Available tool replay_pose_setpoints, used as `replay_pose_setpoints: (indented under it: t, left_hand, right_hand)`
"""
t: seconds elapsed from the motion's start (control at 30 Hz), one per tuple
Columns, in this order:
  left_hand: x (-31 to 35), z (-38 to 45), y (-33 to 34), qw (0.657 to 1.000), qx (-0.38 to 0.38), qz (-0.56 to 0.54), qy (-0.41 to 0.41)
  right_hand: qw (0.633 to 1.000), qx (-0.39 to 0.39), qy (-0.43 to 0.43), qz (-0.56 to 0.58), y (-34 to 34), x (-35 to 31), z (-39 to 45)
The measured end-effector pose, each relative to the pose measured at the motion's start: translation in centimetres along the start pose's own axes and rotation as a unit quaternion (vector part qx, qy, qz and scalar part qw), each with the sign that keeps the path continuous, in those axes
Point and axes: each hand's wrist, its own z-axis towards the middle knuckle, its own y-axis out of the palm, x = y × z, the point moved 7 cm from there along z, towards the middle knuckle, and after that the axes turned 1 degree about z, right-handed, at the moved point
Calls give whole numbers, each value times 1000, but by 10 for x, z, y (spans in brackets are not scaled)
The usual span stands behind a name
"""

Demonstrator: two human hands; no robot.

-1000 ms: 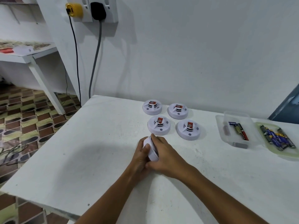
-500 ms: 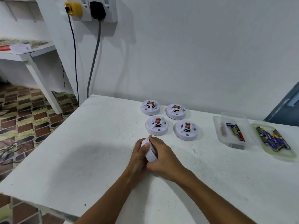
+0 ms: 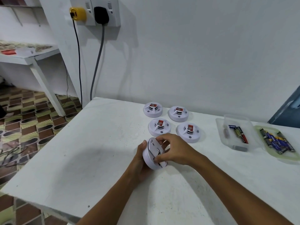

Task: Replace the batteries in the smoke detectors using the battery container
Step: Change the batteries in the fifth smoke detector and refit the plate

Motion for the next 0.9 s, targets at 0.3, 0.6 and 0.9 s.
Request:
replay_pose_setpoints:
  t: [0.3, 0.6, 0.9]
  left_hand:
    - [2, -1, 3, 1000, -1, -16, -6]
    - [-4, 5, -16, 996, 74, -22, -43]
    - [-3, 6, -10, 995, 78, -42, -55]
  right_hand:
    - [1000, 7, -8, -7, -10, -2, 3]
    - [999, 7, -18, -31, -4, -9, 5]
    - [999, -9, -4, -45, -5, -8, 5]
